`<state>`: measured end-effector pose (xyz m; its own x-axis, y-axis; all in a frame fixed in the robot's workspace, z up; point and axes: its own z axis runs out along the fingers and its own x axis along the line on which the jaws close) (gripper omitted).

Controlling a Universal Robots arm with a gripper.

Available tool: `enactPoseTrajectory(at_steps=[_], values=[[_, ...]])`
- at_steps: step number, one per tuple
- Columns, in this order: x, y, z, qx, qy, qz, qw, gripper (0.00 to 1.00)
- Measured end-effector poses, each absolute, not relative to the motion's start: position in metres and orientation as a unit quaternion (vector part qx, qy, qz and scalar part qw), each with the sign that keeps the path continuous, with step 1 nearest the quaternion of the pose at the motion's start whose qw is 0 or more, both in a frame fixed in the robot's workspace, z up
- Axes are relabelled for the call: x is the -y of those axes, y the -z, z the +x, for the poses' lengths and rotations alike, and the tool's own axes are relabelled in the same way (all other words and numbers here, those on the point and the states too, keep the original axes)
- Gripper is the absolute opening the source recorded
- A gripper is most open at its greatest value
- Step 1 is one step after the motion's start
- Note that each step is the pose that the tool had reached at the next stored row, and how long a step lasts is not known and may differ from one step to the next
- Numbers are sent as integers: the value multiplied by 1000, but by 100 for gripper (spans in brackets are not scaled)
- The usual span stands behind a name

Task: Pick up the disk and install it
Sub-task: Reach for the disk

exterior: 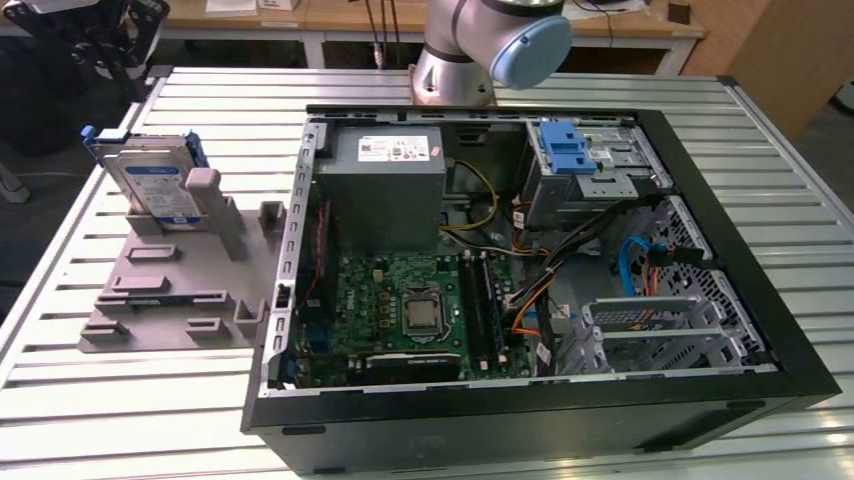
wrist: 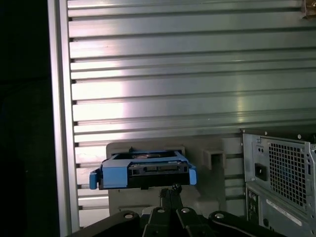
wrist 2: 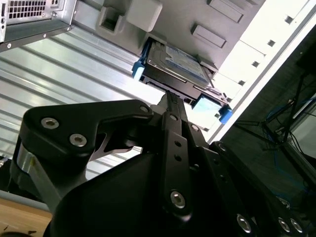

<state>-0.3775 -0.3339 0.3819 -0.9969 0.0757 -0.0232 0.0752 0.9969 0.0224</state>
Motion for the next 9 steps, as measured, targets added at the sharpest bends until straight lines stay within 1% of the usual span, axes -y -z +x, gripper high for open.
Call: enactPoseTrajectory(at_steps=[9], values=[[337,-381,-387,-999,-11,38,12,11]])
